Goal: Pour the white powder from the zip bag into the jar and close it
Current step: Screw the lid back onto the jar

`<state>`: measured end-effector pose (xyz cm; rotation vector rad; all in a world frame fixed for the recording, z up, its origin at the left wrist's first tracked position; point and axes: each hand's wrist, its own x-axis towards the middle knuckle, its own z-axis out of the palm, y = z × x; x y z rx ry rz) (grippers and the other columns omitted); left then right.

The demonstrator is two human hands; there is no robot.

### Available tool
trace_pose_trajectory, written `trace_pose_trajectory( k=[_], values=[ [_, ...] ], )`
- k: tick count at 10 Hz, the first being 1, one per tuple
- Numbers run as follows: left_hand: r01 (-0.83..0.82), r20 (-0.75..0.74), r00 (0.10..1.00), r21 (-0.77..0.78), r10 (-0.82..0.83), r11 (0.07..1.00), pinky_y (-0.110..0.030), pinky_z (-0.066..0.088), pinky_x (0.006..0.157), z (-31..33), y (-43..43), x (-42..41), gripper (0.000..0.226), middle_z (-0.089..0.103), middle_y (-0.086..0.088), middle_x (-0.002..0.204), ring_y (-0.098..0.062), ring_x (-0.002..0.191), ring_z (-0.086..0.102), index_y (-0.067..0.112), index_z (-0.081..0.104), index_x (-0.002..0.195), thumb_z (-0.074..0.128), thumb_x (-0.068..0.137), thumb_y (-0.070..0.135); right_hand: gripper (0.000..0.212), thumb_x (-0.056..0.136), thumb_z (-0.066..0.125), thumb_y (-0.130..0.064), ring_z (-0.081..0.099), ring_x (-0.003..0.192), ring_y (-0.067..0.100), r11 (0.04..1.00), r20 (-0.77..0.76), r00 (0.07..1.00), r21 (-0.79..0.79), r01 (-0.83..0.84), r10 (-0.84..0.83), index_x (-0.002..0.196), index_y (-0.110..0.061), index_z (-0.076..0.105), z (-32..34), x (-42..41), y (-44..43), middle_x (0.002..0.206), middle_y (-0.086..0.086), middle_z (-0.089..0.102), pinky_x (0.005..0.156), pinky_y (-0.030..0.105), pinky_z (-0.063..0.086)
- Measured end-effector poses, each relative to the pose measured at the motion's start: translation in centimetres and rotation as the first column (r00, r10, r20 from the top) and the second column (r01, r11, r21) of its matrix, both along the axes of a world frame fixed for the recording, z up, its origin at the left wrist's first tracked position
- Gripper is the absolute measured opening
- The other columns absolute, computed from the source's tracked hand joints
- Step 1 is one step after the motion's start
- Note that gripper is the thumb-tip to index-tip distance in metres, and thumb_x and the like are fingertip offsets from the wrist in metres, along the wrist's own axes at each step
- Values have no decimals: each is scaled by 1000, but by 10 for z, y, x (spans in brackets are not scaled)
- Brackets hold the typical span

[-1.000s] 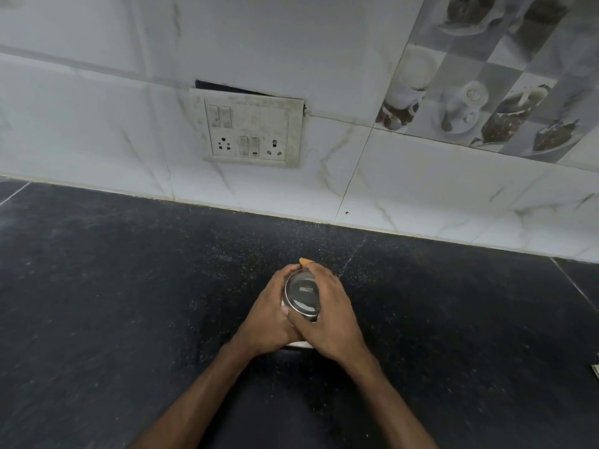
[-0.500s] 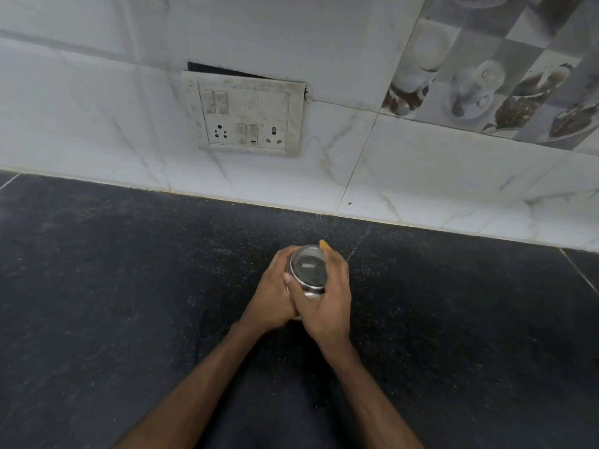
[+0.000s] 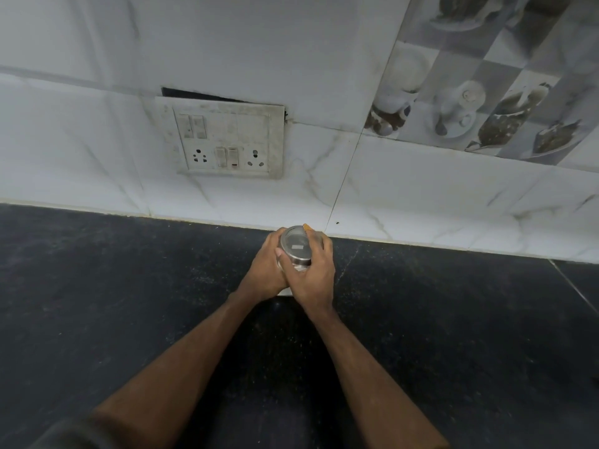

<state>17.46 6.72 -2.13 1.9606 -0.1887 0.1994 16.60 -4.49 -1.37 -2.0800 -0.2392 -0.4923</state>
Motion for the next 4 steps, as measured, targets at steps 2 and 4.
trace_pose_trajectory(
  k=[2, 4],
  values=[
    [11, -29, 999, -5, -12, 1000, -26, 45, 102, -2, 0, 4, 77, 48, 10, 135, -3, 120, 53, 34, 39, 137, 82, 73, 40, 65, 82, 70, -53, 57, 118, 9, 1000, 13, 1000, -24, 7, -7, 137, -23, 52, 1, 7, -2, 132, -5, 49, 94, 34, 55],
    [144, -126, 984, 140, -127, 980, -46, 42, 112, 8, 11, -1, 100, 43, 13, 146, -9, 136, 44, 42, 26, 145, 82, 64, 57, 74, 80, 65, -63, 54, 120, 10, 986, -93, 996, -164, -4, -11, 143, -32, 42, 16, -2, -7, 138, -9, 44, 95, 42, 54]
  ],
)
